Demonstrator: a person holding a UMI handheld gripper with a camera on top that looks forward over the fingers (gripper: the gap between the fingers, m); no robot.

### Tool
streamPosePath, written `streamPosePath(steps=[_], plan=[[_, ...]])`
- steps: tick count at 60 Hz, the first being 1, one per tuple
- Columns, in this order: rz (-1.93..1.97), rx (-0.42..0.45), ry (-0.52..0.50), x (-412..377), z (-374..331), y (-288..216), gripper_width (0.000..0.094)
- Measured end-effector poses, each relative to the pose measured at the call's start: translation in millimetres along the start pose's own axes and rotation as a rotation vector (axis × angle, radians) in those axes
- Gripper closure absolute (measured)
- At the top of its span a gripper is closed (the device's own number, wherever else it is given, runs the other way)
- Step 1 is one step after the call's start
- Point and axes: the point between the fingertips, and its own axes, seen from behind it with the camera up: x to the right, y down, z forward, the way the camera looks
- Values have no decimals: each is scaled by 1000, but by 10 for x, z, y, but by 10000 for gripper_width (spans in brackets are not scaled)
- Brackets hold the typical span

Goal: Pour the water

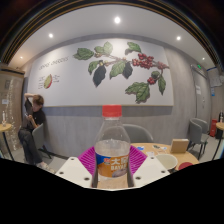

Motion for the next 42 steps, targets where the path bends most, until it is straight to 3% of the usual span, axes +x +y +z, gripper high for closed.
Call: streamPosePath(steps=[4, 15, 31, 42], plan=[[-2, 20, 30, 148, 11, 3, 596], [162, 39, 19, 238, 22, -43, 614], [1287, 13, -201, 156, 70, 21, 606], [1667, 59, -170, 334, -33, -3, 572]])
